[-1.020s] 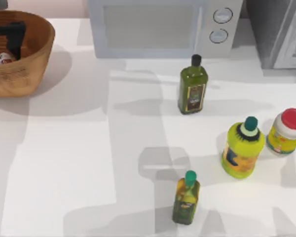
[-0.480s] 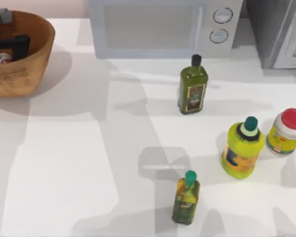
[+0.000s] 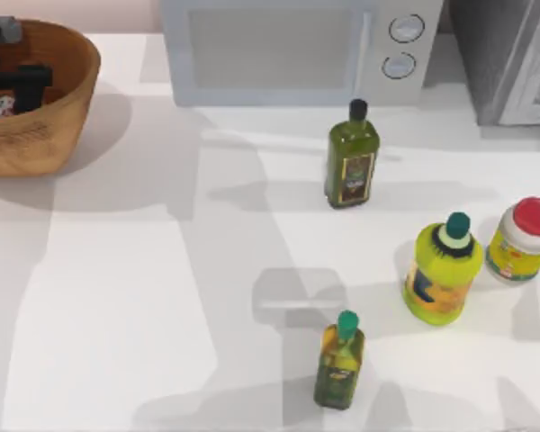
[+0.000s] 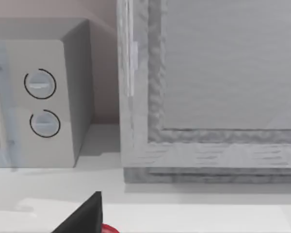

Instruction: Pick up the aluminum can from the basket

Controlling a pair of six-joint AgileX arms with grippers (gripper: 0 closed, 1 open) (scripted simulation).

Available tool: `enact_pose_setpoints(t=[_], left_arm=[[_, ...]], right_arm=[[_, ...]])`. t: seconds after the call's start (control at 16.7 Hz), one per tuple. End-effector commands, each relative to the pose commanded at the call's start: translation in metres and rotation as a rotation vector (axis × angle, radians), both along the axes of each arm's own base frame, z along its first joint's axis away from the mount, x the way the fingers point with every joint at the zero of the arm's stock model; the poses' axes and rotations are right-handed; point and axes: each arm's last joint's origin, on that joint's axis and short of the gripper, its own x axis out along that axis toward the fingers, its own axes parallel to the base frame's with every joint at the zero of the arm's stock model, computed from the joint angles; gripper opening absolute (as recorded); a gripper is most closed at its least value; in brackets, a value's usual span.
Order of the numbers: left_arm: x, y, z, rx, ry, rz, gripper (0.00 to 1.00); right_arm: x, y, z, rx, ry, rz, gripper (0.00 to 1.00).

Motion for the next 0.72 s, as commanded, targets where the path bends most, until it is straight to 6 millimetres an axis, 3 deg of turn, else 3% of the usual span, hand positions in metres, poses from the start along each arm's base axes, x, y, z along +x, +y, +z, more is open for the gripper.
enact_pose_setpoints(t=[0.48, 0.72], left_arm=[[0.0, 0.0, 0.0, 0.0, 0.0, 0.0, 0.02], [0.0, 0.0, 0.0, 0.0, 0.0, 0.0, 0.0]], right_arm=[[0.0, 0.0, 0.0, 0.0, 0.0, 0.0, 1.0], [0.0, 0.0, 0.0, 0.0, 0.0, 0.0, 1.0]])
